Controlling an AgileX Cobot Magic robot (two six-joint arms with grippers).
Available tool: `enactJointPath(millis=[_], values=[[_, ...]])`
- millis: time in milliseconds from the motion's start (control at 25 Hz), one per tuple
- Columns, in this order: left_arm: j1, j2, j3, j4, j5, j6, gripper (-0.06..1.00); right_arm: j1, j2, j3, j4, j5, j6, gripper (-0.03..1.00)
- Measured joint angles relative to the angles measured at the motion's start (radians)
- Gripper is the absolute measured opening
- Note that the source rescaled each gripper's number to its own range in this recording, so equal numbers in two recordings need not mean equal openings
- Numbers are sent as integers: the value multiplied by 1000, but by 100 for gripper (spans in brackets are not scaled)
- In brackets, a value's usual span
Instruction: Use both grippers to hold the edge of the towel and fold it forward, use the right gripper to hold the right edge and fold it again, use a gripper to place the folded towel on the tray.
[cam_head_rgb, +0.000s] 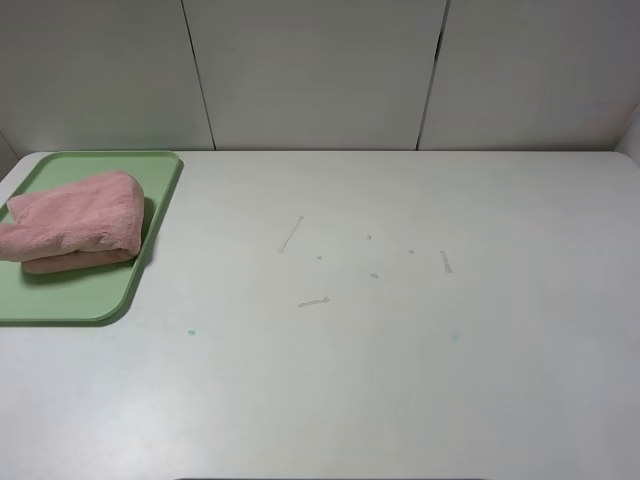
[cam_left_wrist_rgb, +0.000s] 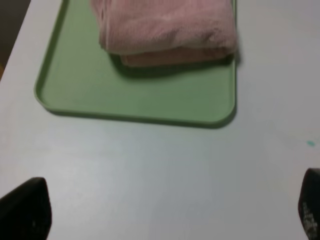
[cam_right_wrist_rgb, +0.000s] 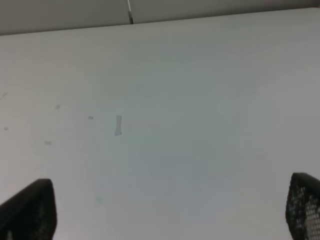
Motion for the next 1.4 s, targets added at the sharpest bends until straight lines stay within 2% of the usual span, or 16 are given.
enactJointPath(millis=[240, 360, 600, 720, 840, 1080, 1400], values=[[-4, -152, 22, -25, 8, 22, 100, 0, 0, 0, 0, 0, 0, 100], [-49, -155, 22, -64, 9, 47, 100, 0, 0, 0, 0, 1, 0, 100], [-286, -158, 22, -75, 9, 59, 100, 0, 0, 0, 0, 1, 0, 100], [-353, -158, 22, -76, 9, 59, 100, 0, 0, 0, 0, 1, 0, 100], [-352, -158, 22, -76, 9, 59, 100, 0, 0, 0, 0, 1, 0, 100], [-301, -158, 22, -76, 9, 59, 100, 0, 0, 0, 0, 1, 0, 100], [-296, -158, 22, -76, 9, 59, 100, 0, 0, 0, 0, 0, 0, 100]])
